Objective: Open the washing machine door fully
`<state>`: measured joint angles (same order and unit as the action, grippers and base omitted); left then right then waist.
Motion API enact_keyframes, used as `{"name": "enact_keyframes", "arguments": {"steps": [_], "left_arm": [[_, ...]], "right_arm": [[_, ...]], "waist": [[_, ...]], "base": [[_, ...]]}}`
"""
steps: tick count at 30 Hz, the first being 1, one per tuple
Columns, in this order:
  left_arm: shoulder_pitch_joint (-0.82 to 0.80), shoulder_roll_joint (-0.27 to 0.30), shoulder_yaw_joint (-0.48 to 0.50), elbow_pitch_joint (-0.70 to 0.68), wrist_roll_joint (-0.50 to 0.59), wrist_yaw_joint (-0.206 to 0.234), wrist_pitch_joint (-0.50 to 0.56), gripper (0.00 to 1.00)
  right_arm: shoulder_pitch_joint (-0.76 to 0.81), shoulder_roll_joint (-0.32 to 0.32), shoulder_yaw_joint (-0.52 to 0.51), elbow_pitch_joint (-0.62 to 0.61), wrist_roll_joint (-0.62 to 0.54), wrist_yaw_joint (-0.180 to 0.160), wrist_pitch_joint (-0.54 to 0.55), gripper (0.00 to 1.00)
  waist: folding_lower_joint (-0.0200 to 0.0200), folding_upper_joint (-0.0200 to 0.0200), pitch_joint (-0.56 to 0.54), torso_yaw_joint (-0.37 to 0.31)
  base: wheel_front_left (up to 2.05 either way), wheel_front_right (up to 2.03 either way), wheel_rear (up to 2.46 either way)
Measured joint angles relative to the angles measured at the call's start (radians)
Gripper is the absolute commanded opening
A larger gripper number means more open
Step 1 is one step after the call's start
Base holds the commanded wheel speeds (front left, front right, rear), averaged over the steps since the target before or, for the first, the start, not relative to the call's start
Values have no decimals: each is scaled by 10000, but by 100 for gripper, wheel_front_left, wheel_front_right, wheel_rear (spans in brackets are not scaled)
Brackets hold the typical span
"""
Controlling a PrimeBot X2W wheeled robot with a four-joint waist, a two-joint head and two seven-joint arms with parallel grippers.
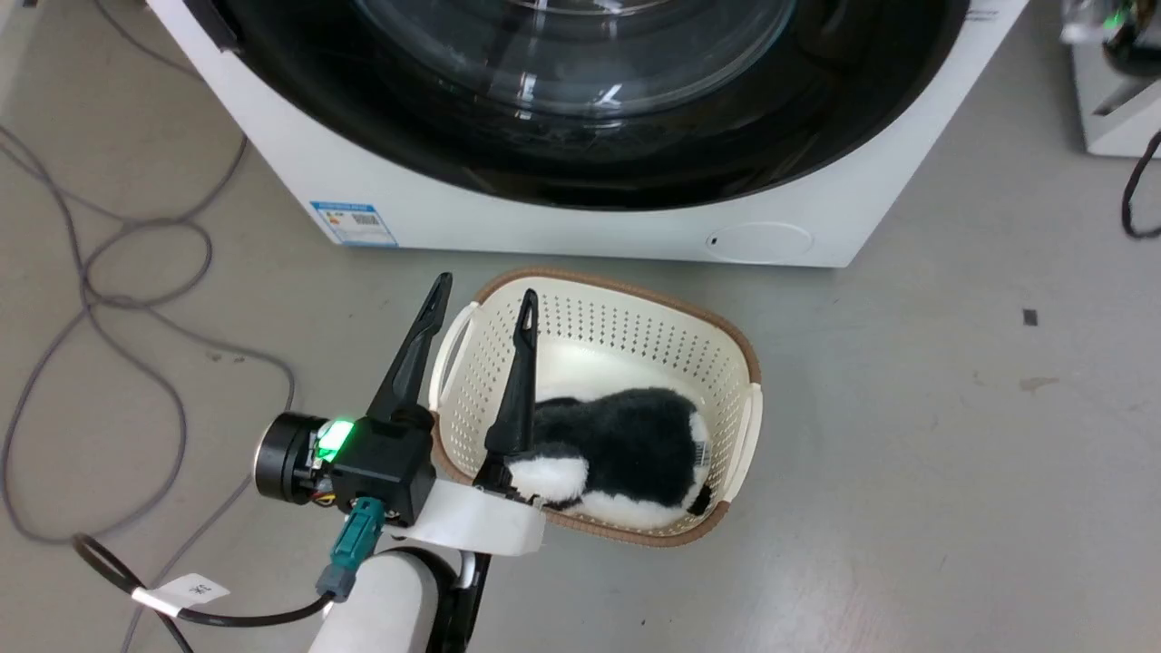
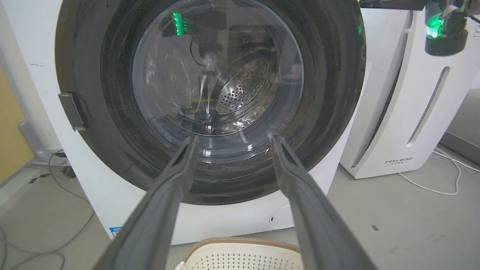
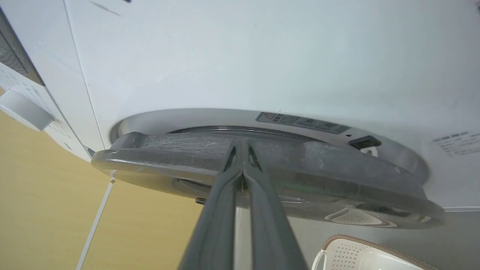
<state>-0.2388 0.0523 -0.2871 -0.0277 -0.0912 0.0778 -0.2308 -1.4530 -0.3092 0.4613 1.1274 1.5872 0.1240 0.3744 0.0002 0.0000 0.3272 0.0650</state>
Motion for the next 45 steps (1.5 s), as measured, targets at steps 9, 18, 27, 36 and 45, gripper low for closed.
{"name": "enact_keyframes", "arguments": {"steps": [9,18,27,36,45], "left_arm": [[-316,-12,-322,-77,-92,163,-138,100],[-523,-23,-508,-81,-176,253,-255,100],[-523,-25,-516,-52,-173,253,-255,100],[-523,-27,-541,61,-174,259,-255,100],[-378,-29,-443,301,-146,242,-257,100]], "right_arm": [[-1534,-29,1287,890,851,2,897,0],[-2465,-73,2366,1578,1478,2,1898,0],[-2505,-2,2878,1601,1459,2,2780,0],[-2232,50,3237,1603,1390,2,3350,0],[-1438,311,3461,1611,1358,2,3818,0]], "waist": [[-1,0,524,216],[-1,0,800,316],[-1,0,754,232],[-1,0,475,244],[-1,0,-84,240]], "base": [[0,0,0],[0,0,0],[0,0,0],[0,0,0],[0,0,0]]}}
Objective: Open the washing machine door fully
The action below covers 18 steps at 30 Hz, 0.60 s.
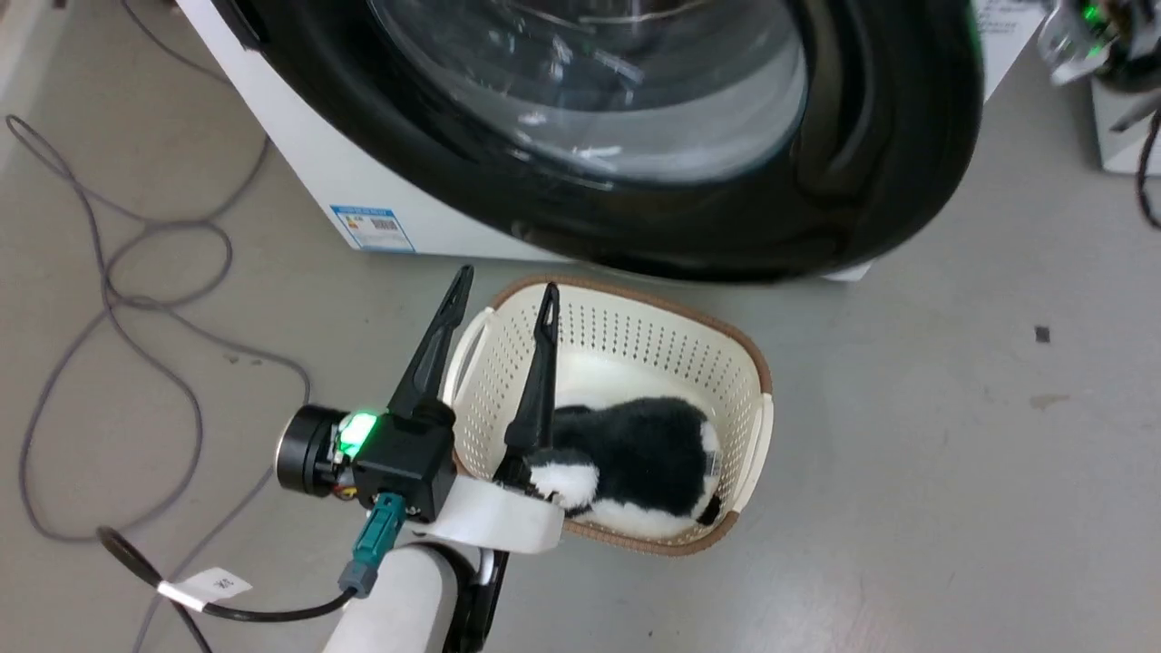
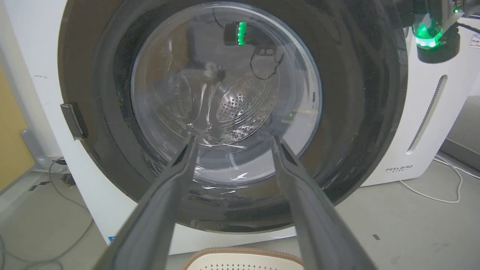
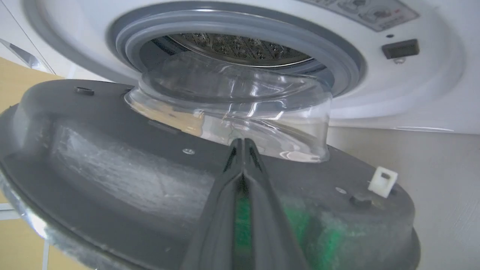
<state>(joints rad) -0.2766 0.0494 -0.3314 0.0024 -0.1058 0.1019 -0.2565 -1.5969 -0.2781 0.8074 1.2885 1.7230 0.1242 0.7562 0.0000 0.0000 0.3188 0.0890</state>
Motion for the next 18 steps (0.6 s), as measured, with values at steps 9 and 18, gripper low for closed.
{"name": "enact_keyframes", "arguments": {"steps": [9,18], "left_arm": [[732,4,113,345,21,-96,0,100],[1545,174,167,867,73,-144,0,100]], "right_arm": [[1260,86,90,-397,13,0,453,0],[3044,192,132,-1406,119,2,704,0]], "waist": [[-1,0,-858,57],[-2,0,-1843,147]], "base": [[0,0,0],[0,0,0]]}}
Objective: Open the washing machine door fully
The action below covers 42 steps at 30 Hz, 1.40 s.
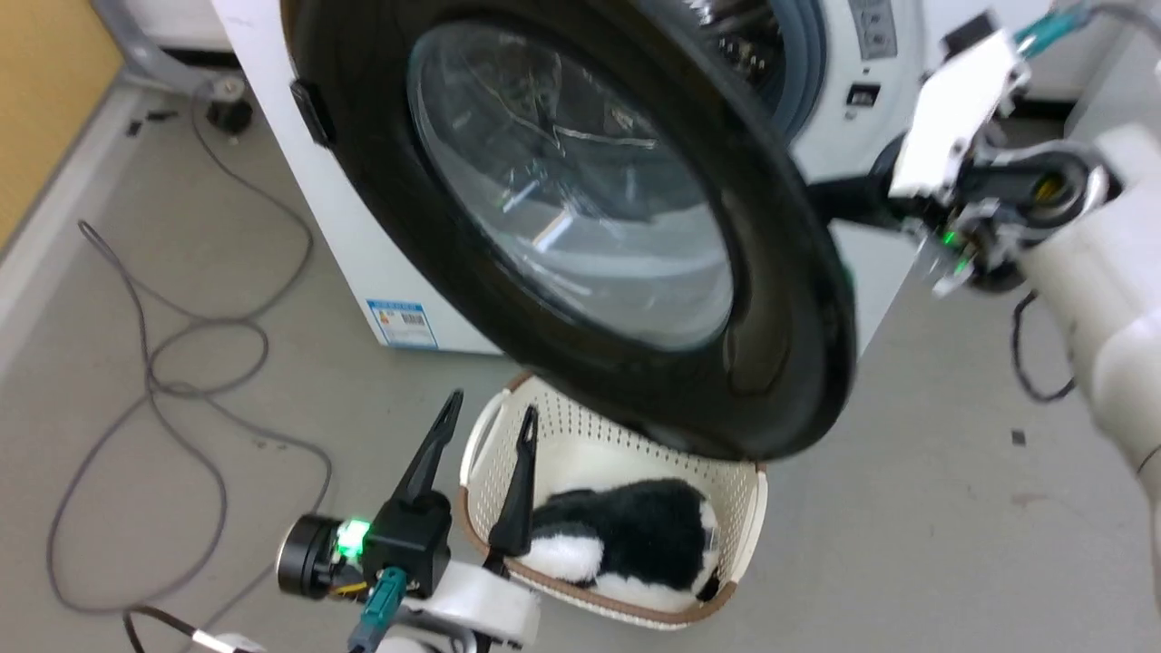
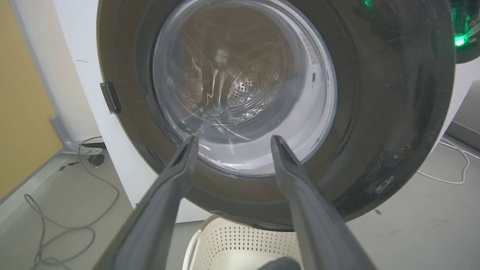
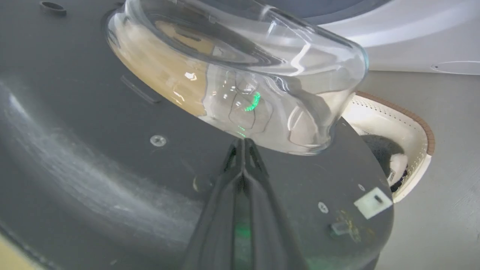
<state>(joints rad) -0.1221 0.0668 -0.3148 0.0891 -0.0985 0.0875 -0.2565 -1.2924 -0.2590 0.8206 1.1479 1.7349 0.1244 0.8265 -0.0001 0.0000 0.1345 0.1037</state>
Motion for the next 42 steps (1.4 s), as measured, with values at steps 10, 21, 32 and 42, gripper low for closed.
{"name": "enact_keyframes", "arguments": {"steps": [10,21,32,42], "left_arm": [[779,251,245,431,-107,102,0,100],[1153,447,715,491,-316,372,0,100],[1221,466,815,468,-378,449,0,100],[1225,428,823,483,-456,502,0,100]], "right_arm": [[1767,44,36,-1388,318,-2,-6,0],[3042,42,215,-3196,842,-2,-127,0],[3935,-272,823,-5212,1509,-2,-583,0],[5148,-874,-82,-7129,1935,0,-4635,100]], "waist": [[0,0,-932,105],[0,0,-1252,194],[0,0,-1066,30],[1,0,-918,-320]], "base": [[0,0,0],[0,0,0],[0,0,0],[0,0,0]]}}
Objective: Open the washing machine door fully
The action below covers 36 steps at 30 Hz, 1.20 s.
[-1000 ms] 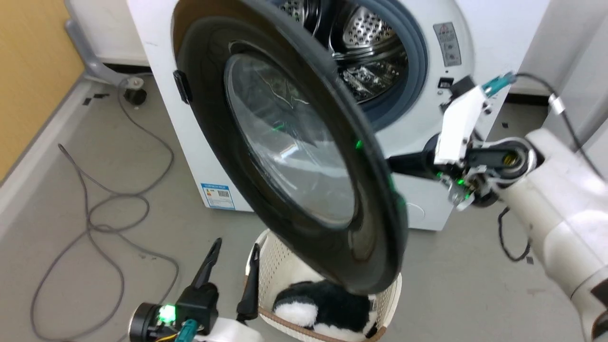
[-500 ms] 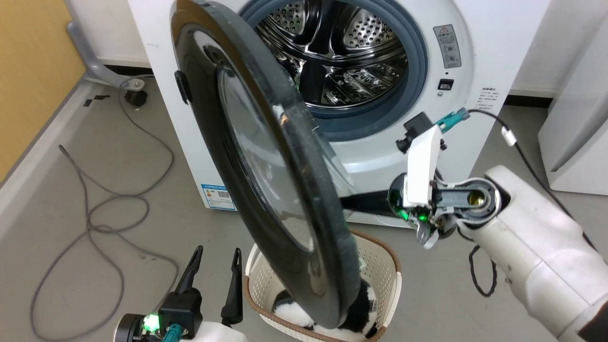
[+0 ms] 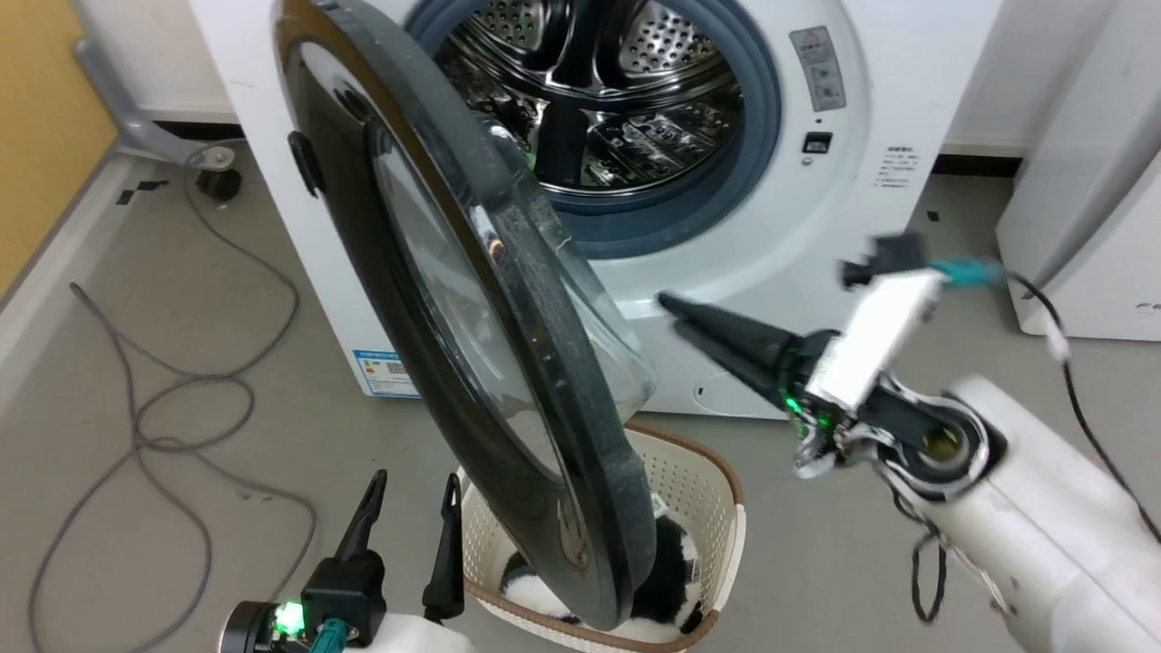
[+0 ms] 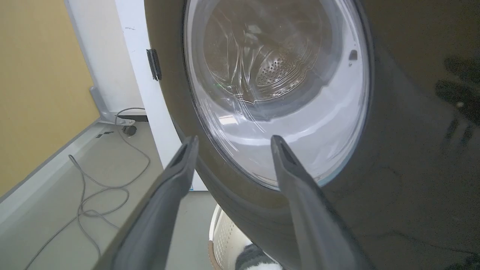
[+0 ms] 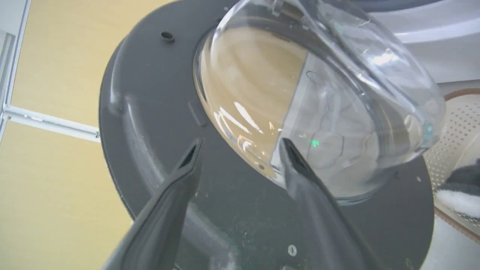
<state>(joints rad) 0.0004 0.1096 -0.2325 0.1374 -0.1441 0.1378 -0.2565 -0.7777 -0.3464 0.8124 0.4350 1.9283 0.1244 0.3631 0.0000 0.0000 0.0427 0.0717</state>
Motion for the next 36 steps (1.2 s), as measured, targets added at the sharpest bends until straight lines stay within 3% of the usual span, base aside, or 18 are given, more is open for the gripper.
{"name": "enact_keyframes", "arguments": {"steps": [11,14,16,19,22,27,32,36], "left_arm": [[1,-29,105,48,-4,12,0,100],[2,-27,150,81,-38,12,0,100],[2,-27,182,107,-88,13,0,100],[58,-12,242,121,-102,46,0,100],[158,-17,270,121,-119,73,0,100],[180,4,397,119,-174,102,0,100],[181,15,502,104,-178,132,0,100],[181,27,506,102,-178,132,0,100]], "right_arm": [[3185,-880,-1536,-1398,-249,-2,-5482,100],[3994,-1156,-1850,-1511,-836,-2,-6123,100],[4579,-1162,-2621,-1429,-1407,0,-6201,100],[5458,-888,-4589,-1152,-3350,-2,-6213,100],[6433,-280,-6316,-1229,-6136,-2,-6217,100],[7732,1231,-8389,-2612,-10819,0,-6213,100],[8421,2416,-8817,-4126,-14358,0,-5730,100],[8541,2767,-8698,-5150,-16450,12,-5030,100]], "waist": [[0,0,-46,-407],[0,0,-84,-516],[0,0,-124,-587],[0,0,-233,-701],[0,0,-334,-761],[0,0,-380,-801],[0,0,-340,-822],[0,0,-265,-789]], "base": [[0,0,0],[0,0,0],[0,0,0],[0,0,0],[0,0,0],[0,0,0],[0,0,0],[0,0,0]]}}
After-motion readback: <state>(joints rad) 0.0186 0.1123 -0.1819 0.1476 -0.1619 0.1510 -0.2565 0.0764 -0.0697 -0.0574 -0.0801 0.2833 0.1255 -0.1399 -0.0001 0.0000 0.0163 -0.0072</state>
